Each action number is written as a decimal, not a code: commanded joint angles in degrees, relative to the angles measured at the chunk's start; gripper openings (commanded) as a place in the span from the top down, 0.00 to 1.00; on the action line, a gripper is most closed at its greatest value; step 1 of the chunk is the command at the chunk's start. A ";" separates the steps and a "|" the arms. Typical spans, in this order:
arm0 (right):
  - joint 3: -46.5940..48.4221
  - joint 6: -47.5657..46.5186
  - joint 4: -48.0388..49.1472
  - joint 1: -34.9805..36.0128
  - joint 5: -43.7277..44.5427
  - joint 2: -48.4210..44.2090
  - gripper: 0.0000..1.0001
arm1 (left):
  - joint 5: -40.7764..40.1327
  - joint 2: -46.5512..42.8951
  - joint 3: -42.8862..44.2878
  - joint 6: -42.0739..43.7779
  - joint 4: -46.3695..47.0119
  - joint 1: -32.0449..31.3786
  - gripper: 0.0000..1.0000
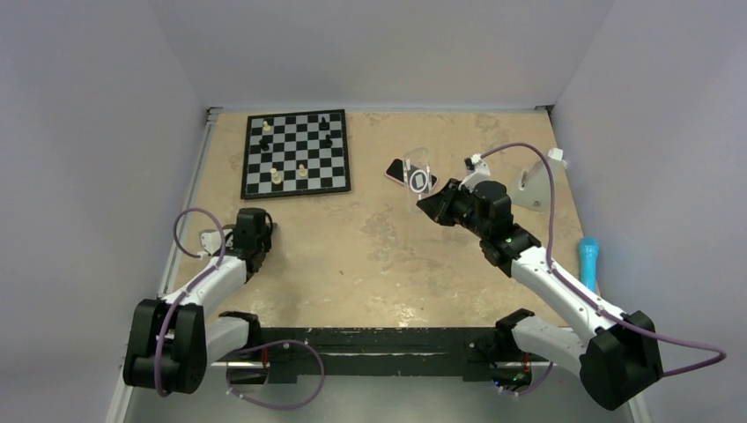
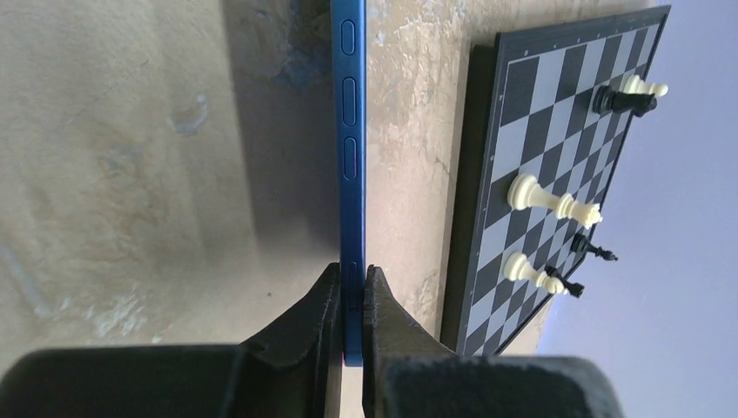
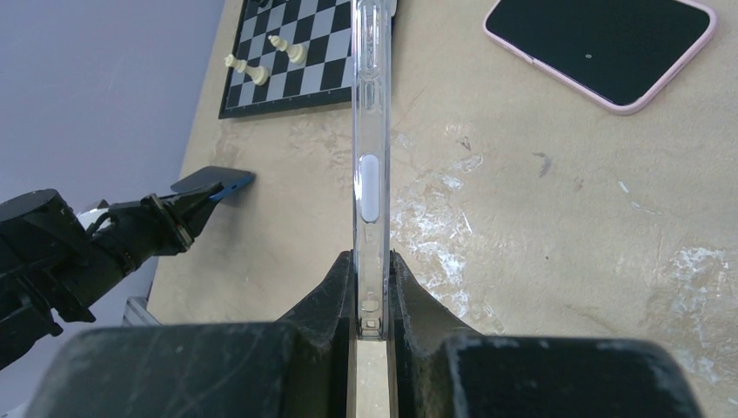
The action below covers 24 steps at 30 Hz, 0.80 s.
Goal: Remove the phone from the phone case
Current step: Place the phone at the center of the board.
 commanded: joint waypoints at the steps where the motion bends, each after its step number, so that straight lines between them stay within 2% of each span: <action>1: 0.52 -0.93 1.06 0.08 -0.65 -0.50 1.00 | -1.23 2.86 0.24 -0.43 10.92 1.61 1.00; 6: 0.76 -0.59 1.31 0.12 -0.78 -0.48 1.00 | -0.37 4.16 0.21 1.05 10.34 1.62 1.00; 7: 0.69 -0.54 1.50 0.13 -0.85 -0.45 1.00 | -0.31 3.98 0.11 1.18 9.78 1.62 0.97; 11: 1.07 -0.49 1.66 0.13 -1.43 0.16 1.00 | 0.51 2.63 0.60 0.00 2.64 1.62 0.67; 14: 1.45 -0.56 1.70 0.13 -1.79 0.45 1.00 | 0.67 1.19 2.30 0.91 -3.58 1.62 0.37; 15: 1.53 -0.50 1.73 0.13 -1.83 0.55 1.00 | 0.32 0.40 2.81 1.78 -5.06 1.63 0.22; 16: 1.59 -0.53 1.74 0.13 -1.82 0.52 1.00 | 0.06 -0.16 3.38 2.39 -6.74 1.62 0.14; 19: 1.64 -0.58 1.87 0.13 -1.92 0.55 1.00 | 0.56 -2.36 5.12 2.56 -12.26 1.62 0.01; 22: 1.77 -0.50 2.00 0.12 -1.92 0.68 1.00 | 1.67 -4.69 9.69 3.15 -21.98 1.62 0.00; 24: 2.03 -0.60 1.92 0.12 -1.49 1.16 1.00 | 1.96 -5.20 16.40 4.42 -32.14 1.62 0.00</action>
